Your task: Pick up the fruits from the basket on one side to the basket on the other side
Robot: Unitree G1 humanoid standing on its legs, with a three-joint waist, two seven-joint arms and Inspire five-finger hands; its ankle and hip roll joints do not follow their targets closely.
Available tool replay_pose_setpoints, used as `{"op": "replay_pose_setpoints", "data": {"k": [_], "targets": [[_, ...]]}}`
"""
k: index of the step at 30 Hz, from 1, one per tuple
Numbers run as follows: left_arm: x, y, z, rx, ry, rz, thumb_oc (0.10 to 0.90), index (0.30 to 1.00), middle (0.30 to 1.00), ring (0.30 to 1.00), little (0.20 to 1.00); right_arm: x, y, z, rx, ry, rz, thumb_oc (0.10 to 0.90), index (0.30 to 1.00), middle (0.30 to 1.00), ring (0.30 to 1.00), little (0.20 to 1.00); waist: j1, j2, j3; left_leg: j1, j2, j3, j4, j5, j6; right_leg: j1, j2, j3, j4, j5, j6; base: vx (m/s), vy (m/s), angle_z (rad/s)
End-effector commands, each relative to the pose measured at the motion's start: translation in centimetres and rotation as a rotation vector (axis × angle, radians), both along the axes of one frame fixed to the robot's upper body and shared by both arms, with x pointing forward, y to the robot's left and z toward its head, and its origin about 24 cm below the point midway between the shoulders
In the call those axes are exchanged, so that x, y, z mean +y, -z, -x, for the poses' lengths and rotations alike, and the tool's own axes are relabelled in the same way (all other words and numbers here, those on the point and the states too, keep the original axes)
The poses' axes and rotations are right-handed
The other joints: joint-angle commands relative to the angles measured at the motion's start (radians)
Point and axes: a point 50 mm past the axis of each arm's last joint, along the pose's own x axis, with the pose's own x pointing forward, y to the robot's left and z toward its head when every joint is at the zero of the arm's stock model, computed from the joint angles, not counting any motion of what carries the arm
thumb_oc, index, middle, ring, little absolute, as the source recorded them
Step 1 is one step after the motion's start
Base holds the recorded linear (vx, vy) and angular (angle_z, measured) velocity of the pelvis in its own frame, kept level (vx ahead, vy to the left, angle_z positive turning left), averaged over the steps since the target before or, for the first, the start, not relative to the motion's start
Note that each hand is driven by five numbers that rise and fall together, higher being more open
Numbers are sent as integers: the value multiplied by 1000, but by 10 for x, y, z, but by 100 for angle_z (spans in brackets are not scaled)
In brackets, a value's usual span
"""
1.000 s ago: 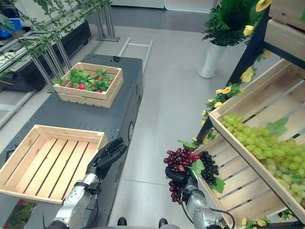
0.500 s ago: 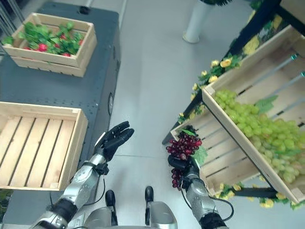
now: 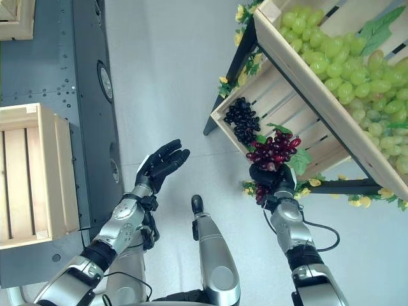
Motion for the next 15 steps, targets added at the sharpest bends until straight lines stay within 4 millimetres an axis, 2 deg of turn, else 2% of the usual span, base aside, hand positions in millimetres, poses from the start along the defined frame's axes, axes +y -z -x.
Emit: {"op": "replay_pose_setpoints", "data": {"k": [1, 7, 8, 9, 12, 15], "targets": [[-35, -52, -3, -260, 87, 106, 800, 900, 900, 900, 900, -59, -79, -4, -292, 149, 165, 400, 300, 300, 300, 300, 7, 19, -11, -29, -18, -63, 190, -135, -4, 4, 37, -52, 90, -34, -80, -48, 31, -3], [-33, -54, -3, -261, 86, 97, 800, 900, 900, 900, 900, -88, -94, 2, -314, 253, 196, 400, 300, 300, 300, 300, 14, 23, -11, -82, -27, -86, 235, -144, -2, -40, 43, -68, 135, -48, -84, -24, -27, 2], [-32, -57, -3, -268, 90, 94, 800, 900, 900, 900, 900, -93, -100, 2, -327, 274, 208, 400, 300, 300, 300, 300, 15, 22, -11, -109, -27, -84, 238, -119, 3, -64, 42, -71, 133, -30, -92, -81, -50, 4], [-32, -57, -3, -269, 92, 93, 800, 900, 900, 900, 900, -95, -103, 3, -330, 284, 214, 400, 300, 300, 300, 300, 17, 23, -11, -114, -28, -87, 241, -117, 2, -67, 42, -72, 135, -29, -93, -90, -78, 2], [-31, -56, -2, -264, 116, 84, 800, 900, 900, 900, 900, -113, -132, 0, -337, 329, 263, 400, 300, 300, 300, 300, 32, 33, -11, -128, -36, -102, 237, -102, -3, -78, 42, -81, 140, -33, -98, -15, -54, -3], [-32, -56, -2, -265, 126, 87, 800, 900, 900, 900, 900, -120, -147, -5, -315, 323, 288, 400, 300, 300, 300, 300, 42, 36, -11, -136, -38, -111, 236, -87, -8, -81, 43, -86, 139, -34, -101, -7, -48, 0]]}}
